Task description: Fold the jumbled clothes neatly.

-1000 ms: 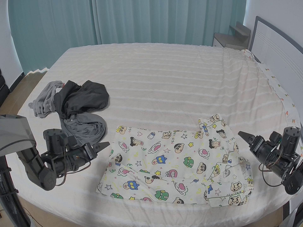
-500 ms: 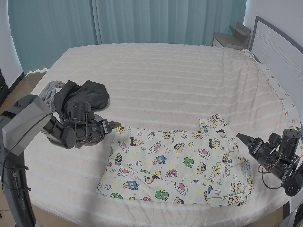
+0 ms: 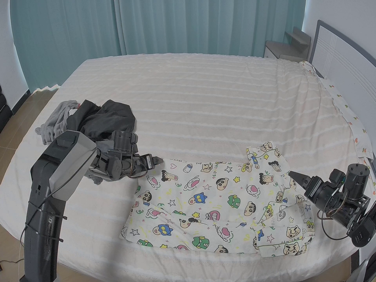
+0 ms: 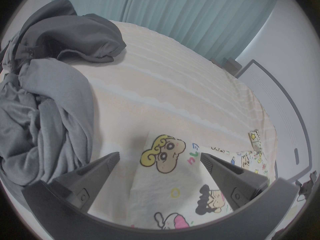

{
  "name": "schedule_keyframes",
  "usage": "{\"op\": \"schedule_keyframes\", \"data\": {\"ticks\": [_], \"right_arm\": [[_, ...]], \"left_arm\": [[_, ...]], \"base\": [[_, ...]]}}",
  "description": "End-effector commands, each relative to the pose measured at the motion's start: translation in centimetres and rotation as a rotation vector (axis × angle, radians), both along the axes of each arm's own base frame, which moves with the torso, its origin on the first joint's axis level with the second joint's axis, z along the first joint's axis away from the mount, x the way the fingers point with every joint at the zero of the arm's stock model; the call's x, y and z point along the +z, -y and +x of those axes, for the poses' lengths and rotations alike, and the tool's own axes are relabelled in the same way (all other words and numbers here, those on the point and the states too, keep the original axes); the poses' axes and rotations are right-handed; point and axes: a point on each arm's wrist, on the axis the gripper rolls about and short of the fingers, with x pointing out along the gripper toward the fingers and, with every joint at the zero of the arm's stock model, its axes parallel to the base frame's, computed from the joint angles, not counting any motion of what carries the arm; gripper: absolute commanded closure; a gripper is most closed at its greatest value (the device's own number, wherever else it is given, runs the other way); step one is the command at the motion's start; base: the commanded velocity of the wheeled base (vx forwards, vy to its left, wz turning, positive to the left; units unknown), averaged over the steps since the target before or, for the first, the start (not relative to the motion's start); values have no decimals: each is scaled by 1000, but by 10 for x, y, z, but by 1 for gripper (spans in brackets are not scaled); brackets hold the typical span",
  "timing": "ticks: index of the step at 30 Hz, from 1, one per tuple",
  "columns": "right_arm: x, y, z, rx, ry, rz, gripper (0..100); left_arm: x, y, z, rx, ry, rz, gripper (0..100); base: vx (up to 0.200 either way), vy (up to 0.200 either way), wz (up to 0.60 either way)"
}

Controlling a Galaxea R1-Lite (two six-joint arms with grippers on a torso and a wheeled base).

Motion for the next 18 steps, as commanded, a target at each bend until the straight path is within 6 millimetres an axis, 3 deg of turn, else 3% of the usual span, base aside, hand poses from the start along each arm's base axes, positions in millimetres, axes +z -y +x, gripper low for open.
{"op": "schedule_keyframes", "data": {"ticks": [1,5,6,13,15,16,18], "right_arm": [[-2,-1,0,5,-9,-3,0],[-3,-1,1,2,-15,-1,0],[-3,-1,1,4,-15,-1,0],[-16,11,16,-56,-61,-6,0],[-19,16,34,-76,-56,-5,0],[-19,16,34,-76,-56,-5,0],[-29,24,66,-90,-71,-75,0]], "left_arm": [[-20,9,5,5,-22,-4,0],[-8,16,9,43,-3,-68,0],[-7,16,9,50,-5,-78,100],[3,10,-2,59,-25,-75,100],[9,7,-5,63,-21,-76,100],[9,7,-5,63,-21,-76,100],[22,2,-9,72,-8,-79,100]], "base": [[0,0,0],[0,0,0],[0,0,0],[0,0,0],[0,0,0],[0,0,0],[0,0,0]]}}
